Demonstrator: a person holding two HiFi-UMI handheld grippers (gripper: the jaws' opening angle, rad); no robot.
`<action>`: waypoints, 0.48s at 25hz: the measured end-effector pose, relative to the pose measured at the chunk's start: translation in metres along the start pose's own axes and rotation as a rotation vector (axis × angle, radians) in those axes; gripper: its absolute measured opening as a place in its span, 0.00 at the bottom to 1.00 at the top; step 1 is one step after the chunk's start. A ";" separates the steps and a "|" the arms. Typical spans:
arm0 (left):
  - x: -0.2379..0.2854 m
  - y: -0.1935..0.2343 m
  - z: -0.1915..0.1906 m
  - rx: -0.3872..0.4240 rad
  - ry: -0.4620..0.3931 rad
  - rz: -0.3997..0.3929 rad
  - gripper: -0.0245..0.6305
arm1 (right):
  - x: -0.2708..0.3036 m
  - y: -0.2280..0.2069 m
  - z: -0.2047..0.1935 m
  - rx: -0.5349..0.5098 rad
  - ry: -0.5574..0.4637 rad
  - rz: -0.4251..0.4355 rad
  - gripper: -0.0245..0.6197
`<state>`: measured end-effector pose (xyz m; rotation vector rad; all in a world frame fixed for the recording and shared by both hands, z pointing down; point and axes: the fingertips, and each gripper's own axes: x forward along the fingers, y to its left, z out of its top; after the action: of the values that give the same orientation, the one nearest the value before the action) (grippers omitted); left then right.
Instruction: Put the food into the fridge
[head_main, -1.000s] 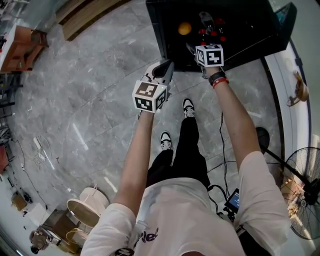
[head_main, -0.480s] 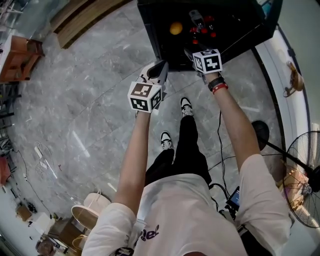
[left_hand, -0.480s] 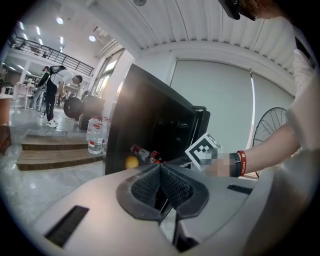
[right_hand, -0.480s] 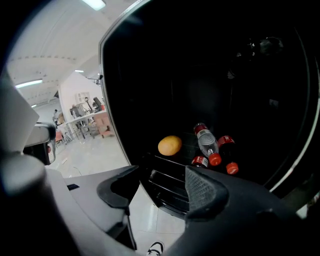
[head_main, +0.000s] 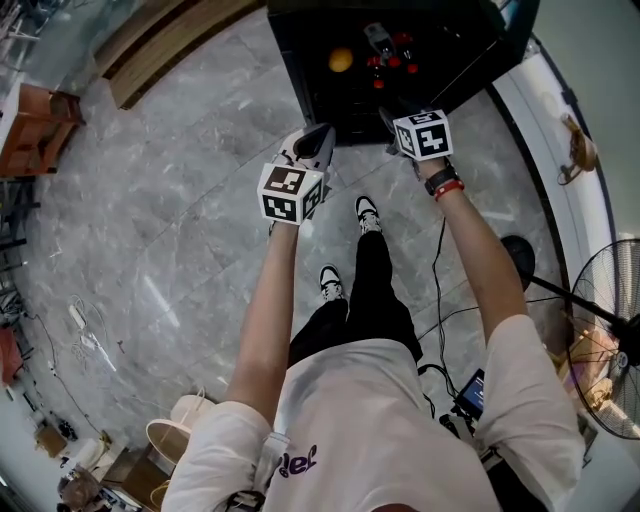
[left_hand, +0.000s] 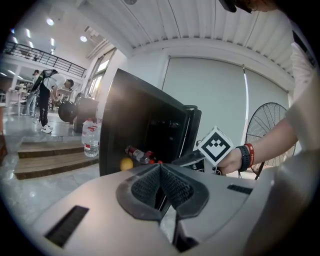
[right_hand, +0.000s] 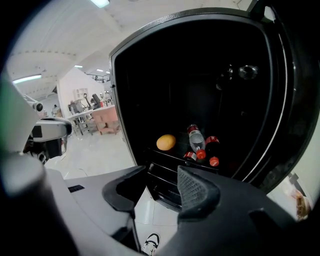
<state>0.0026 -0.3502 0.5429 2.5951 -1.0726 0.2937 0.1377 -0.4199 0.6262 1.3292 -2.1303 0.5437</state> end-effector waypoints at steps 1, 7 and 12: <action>-0.002 -0.001 0.002 0.004 0.000 -0.002 0.07 | -0.006 0.000 -0.001 0.001 0.002 -0.001 0.36; -0.014 -0.007 0.014 0.015 0.000 0.005 0.07 | -0.038 0.005 -0.004 -0.012 0.010 0.000 0.32; -0.028 -0.011 0.017 0.014 0.008 0.014 0.07 | -0.066 0.005 -0.005 -0.018 0.020 -0.006 0.28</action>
<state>-0.0080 -0.3305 0.5164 2.5970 -1.0904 0.3159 0.1570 -0.3697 0.5864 1.3150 -2.1101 0.5323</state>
